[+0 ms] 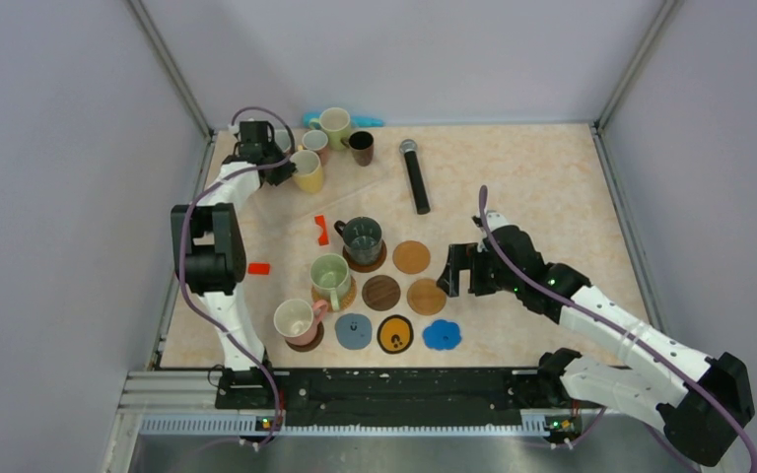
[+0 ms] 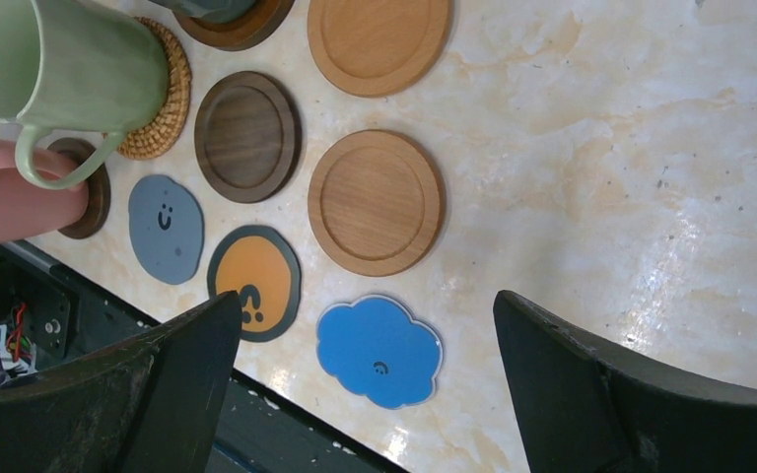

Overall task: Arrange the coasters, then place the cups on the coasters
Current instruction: Pick up the cup from the tray.

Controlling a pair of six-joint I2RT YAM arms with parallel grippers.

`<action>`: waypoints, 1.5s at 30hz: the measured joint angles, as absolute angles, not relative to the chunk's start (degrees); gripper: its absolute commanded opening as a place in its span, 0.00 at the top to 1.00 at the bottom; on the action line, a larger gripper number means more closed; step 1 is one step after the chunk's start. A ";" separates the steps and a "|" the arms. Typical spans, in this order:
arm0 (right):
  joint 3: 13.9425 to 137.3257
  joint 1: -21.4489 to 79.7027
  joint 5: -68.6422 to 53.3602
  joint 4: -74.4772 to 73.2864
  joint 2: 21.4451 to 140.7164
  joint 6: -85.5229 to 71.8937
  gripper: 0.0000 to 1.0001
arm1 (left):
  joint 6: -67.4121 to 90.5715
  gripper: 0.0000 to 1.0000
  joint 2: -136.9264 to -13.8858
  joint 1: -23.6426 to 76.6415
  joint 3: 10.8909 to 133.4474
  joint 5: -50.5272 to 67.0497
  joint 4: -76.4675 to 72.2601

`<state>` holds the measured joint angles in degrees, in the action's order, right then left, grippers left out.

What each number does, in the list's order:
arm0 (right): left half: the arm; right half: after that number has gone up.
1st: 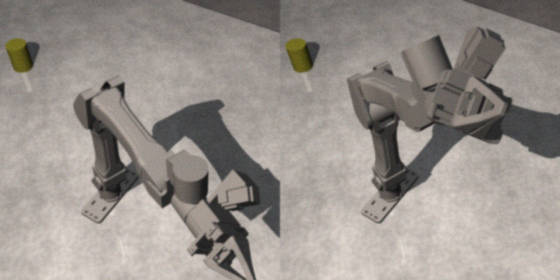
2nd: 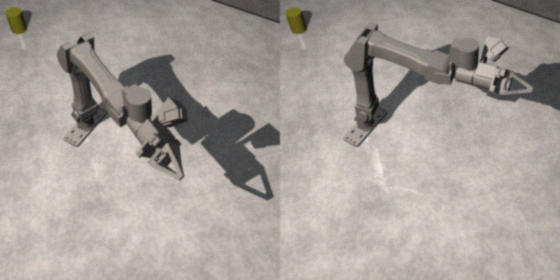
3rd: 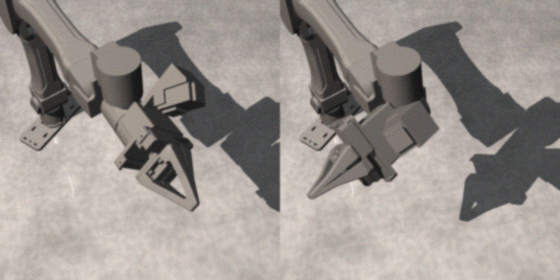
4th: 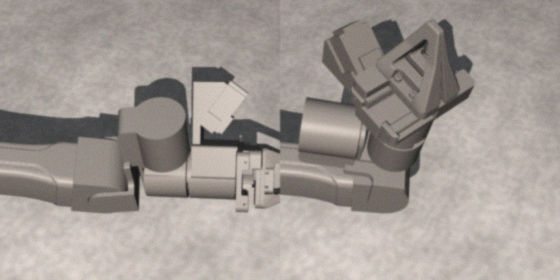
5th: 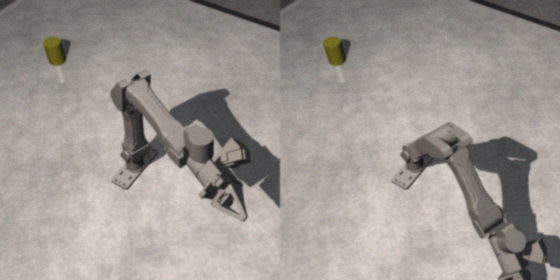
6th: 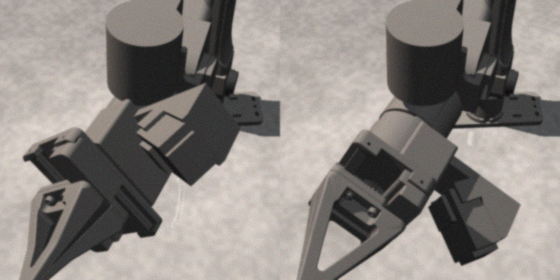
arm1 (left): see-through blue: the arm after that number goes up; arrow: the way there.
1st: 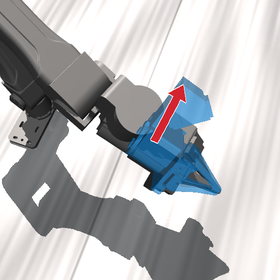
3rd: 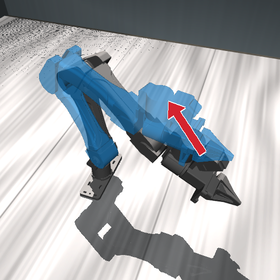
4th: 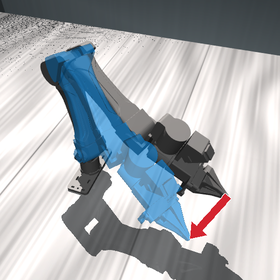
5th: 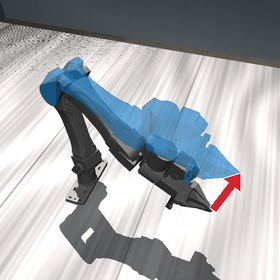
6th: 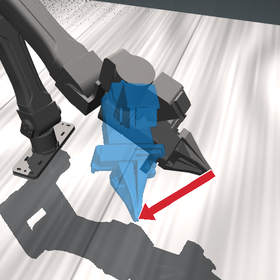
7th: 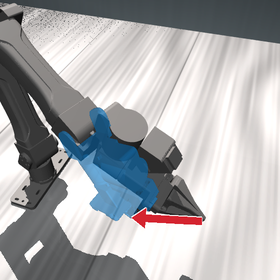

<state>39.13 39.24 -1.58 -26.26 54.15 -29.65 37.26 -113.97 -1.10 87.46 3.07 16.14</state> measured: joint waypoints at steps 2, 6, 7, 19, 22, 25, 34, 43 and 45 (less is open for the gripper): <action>39.13 39.24 -1.58 -26.24 54.15 -29.65 0.02 | 36.95 0.80 -113.97 -1.10 87.53 3.38 16.23; 39.53 39.24 -1.58 -26.50 54.15 -29.65 0.02 | 35.55 0.93 -113.97 -1.10 87.66 3.42 18.15; 39.62 39.24 -1.58 -26.46 54.15 -29.67 0.02 | 35.35 0.97 -113.95 -1.10 87.66 3.42 18.72; 41.85 39.24 -1.63 -27.53 52.66 -30.92 0.03 | 32.84 1.00 -108.33 -1.08 86.98 3.16 26.06; 42.54 39.24 -1.45 -27.55 51.51 -31.33 0.03 | 32.60 1.00 -104.27 -0.89 85.93 3.70 26.44; 42.87 39.24 -0.32 -27.81 50.72 -32.14 0.04 | 32.40 1.00 -100.03 -0.32 85.36 4.23 26.79; 42.87 39.24 3.01 -29.10 47.22 -35.14 0.04 | 30.76 1.00 -93.51 6.81 84.95 7.14 27.97; 41.32 39.24 5.61 -30.46 44.34 -35.62 0.04 | 25.34 1.00 -92.38 18.59 84.93 6.66 33.17; 40.45 39.24 5.91 -30.83 43.48 -35.62 0.04 | 24.21 1.00 -92.01 21.65 84.93 6.70 34.09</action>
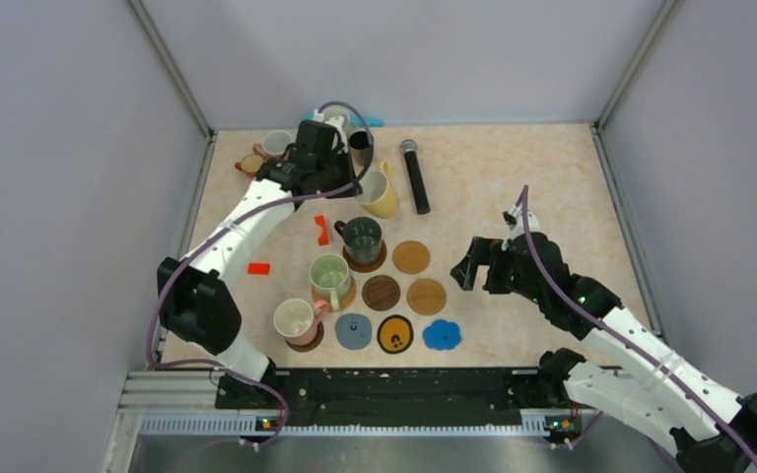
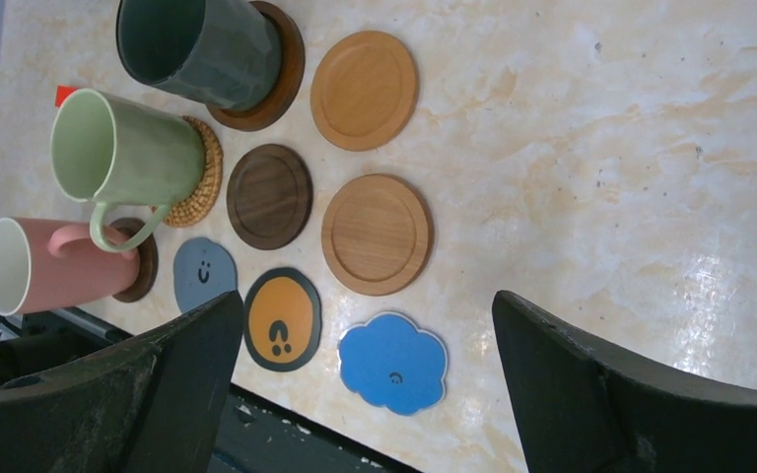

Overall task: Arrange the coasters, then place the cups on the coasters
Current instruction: Pick up the cup from the tray, then place the cup on the coaster.

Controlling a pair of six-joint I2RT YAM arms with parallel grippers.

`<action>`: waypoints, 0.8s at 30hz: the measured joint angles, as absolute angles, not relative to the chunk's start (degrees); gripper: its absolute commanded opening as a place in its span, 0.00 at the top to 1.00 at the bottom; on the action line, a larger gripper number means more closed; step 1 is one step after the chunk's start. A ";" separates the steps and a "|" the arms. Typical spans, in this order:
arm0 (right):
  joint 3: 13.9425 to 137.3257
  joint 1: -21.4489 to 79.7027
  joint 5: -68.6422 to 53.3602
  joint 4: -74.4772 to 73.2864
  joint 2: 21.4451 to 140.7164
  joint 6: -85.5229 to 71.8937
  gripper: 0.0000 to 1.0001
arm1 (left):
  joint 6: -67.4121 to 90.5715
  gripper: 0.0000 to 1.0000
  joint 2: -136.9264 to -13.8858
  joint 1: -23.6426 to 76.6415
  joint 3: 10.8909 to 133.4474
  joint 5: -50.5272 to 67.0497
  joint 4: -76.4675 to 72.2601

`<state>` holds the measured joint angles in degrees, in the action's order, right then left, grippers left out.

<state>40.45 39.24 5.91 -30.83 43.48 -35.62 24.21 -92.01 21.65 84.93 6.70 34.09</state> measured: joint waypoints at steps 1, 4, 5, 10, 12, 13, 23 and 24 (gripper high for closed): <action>40.05 39.24 5.98 -30.96 43.11 -35.59 0.04 | 23.68 1.00 -91.83 23.14 84.93 6.76 34.48; 39.22 39.24 6.22 -31.48 42.22 -35.51 0.04 | 21.85 1.00 -91.59 27.16 84.95 6.63 35.20; 39.05 39.24 6.24 -31.51 42.02 -35.46 0.04 | 21.04 1.00 -91.59 28.36 84.95 6.57 35.35; 38.94 39.24 6.63 -32.77 40.73 -35.07 0.04 | 18.33 1.00 -91.88 32.21 85.19 5.58 37.12; 38.72 39.24 6.79 -32.80 39.92 -35.05 0.04 | 17.52 1.00 -92.66 33.21 85.73 5.17 37.60; 38.59 39.24 6.85 -32.86 39.55 -35.03 0.04 | 17.17 1.00 -93.32 33.69 86.08 5.02 37.71; 38.26 39.24 7.88 -33.65 38.28 -34.61 0.03 | 14.74 1.00 -99.57 38.11 88.38 2.26 37.78; 38.26 39.24 7.92 -33.69 38.24 -34.59 0.03 | 14.61 1.00 -100.16 38.48 88.53 1.96 37.82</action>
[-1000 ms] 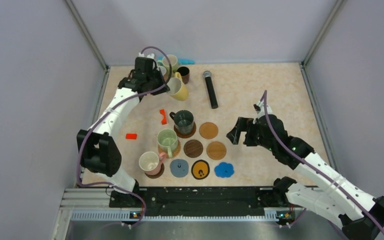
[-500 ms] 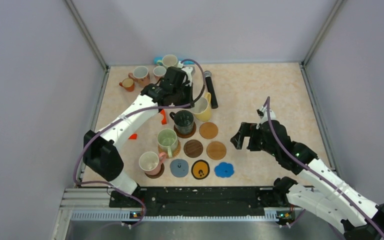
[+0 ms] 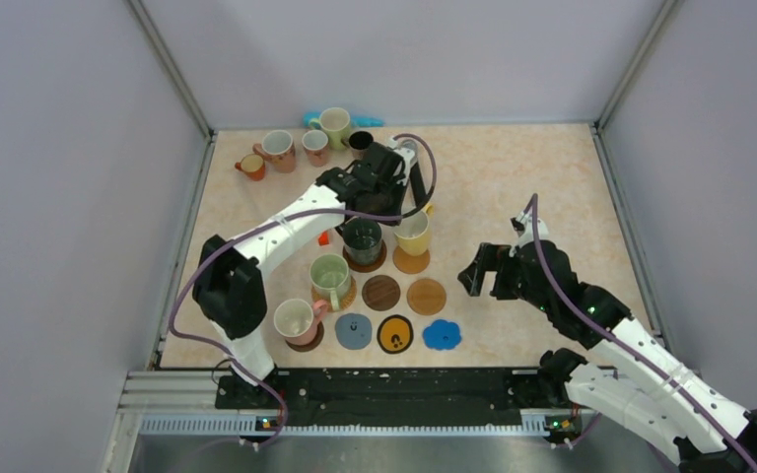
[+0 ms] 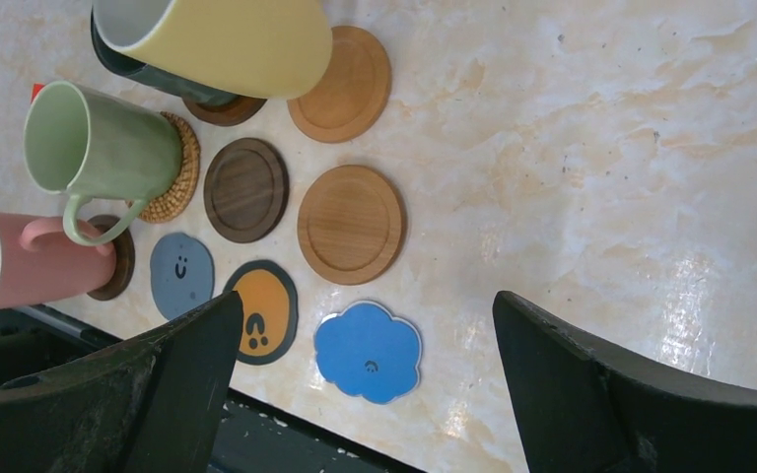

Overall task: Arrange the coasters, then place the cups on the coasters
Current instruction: Place the cup on the coaster.

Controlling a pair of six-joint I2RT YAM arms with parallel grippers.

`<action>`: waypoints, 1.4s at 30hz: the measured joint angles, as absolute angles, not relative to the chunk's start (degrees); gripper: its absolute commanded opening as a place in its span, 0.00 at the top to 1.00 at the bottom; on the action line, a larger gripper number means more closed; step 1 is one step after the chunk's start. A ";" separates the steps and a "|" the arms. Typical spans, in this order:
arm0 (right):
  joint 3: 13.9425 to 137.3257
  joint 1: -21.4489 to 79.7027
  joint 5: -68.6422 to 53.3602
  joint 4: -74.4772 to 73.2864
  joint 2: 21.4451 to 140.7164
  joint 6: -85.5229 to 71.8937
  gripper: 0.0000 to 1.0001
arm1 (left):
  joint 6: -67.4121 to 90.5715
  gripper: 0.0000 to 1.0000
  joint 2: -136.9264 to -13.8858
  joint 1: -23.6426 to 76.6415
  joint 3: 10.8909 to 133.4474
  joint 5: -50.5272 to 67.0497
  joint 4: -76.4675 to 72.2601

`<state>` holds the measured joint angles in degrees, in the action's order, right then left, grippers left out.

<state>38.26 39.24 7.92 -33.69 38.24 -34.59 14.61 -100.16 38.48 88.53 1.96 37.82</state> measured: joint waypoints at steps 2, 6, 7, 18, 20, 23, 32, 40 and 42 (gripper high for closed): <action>38.26 39.24 7.97 -33.85 38.20 -34.57 0.03 | 14.33 1.00 -101.49 39.07 88.99 1.58 37.93; 38.26 39.24 8.16 -33.98 38.06 -34.52 0.03 | 13.34 1.00 -103.72 40.18 89.78 -0.14 38.24; 38.26 39.24 8.23 -33.98 37.98 -34.52 0.03 | 13.23 1.00 -104.25 40.40 89.97 -0.60 38.28; 38.26 39.24 8.93 -34.17 37.87 -34.06 0.03 | 11.81 1.00 -106.98 41.91 90.85 -4.05 38.22; 38.26 39.24 8.95 -34.17 37.87 -34.06 0.03 | 11.81 1.00 -107.22 42.02 90.87 -4.29 38.20; 38.26 39.24 8.97 -34.17 37.87 -34.04 0.03 | 11.77 1.00 -107.70 42.11 90.87 -4.47 38.24; 38.26 39.24 8.99 -34.20 37.87 -34.02 0.03 | 11.79 1.00 -108.38 42.15 90.85 -4.62 38.15; 38.26 39.24 9.08 -34.17 37.87 -33.63 0.03 | 11.79 1.00 -108.38 42.17 90.85 -5.02 38.17; 38.26 39.24 9.10 -34.20 37.87 -33.61 0.03 | 11.79 1.00 -108.38 42.15 90.83 -5.26 38.15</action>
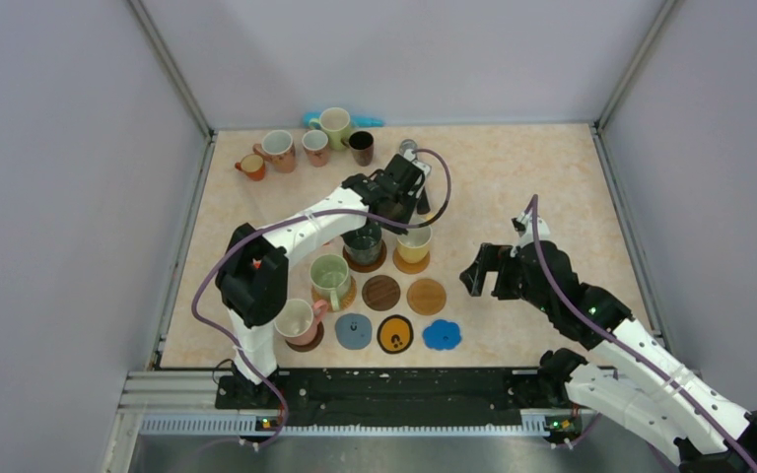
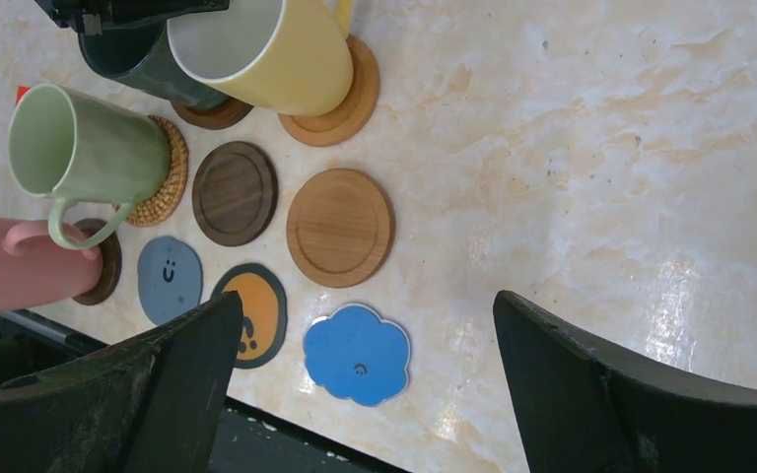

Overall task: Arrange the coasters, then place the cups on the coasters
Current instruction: Place the cup on the coaster.

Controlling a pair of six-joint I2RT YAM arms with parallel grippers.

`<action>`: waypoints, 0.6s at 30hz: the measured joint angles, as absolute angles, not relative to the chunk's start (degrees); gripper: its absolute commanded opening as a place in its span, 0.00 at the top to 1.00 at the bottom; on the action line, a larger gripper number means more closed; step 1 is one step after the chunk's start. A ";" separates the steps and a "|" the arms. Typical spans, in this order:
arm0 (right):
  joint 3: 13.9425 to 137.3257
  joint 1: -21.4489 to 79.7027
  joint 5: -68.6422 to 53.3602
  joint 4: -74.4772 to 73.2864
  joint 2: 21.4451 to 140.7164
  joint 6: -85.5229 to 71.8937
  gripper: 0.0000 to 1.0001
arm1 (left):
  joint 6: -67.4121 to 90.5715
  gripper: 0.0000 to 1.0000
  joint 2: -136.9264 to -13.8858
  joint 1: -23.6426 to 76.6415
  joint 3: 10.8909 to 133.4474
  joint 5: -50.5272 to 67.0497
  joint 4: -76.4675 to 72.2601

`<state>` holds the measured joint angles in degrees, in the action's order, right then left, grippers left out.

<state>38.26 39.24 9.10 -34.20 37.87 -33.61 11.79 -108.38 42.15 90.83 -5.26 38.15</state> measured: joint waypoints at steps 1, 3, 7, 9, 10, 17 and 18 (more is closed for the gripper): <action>38.26 39.24 9.10 -34.17 37.87 -33.61 0.03 | 11.79 1.00 -108.38 42.15 90.63 -5.34 38.00; 38.26 39.24 9.13 -34.20 37.87 -33.61 0.03 | 11.79 1.00 -108.38 42.17 90.30 -5.43 37.76; 38.26 39.24 9.15 -34.20 37.87 -33.61 0.02 | 11.81 1.00 -108.40 42.17 89.71 -5.39 37.74; 38.26 39.24 9.17 -34.20 37.87 -33.61 0.02 | 11.81 1.00 -108.40 42.17 89.54 -5.39 37.71; 38.26 39.24 9.17 -34.20 37.87 -33.61 0.02 | 11.81 1.00 -108.40 42.15 89.49 -5.39 37.71; 38.26 39.24 9.19 -34.20 37.43 -33.61 0.02 | 11.84 0.92 -108.40 42.17 89.34 -5.39 37.65; 38.26 39.24 9.19 -34.22 37.36 -33.61 0.02 | 11.84 0.90 -108.40 42.17 89.34 -5.39 37.63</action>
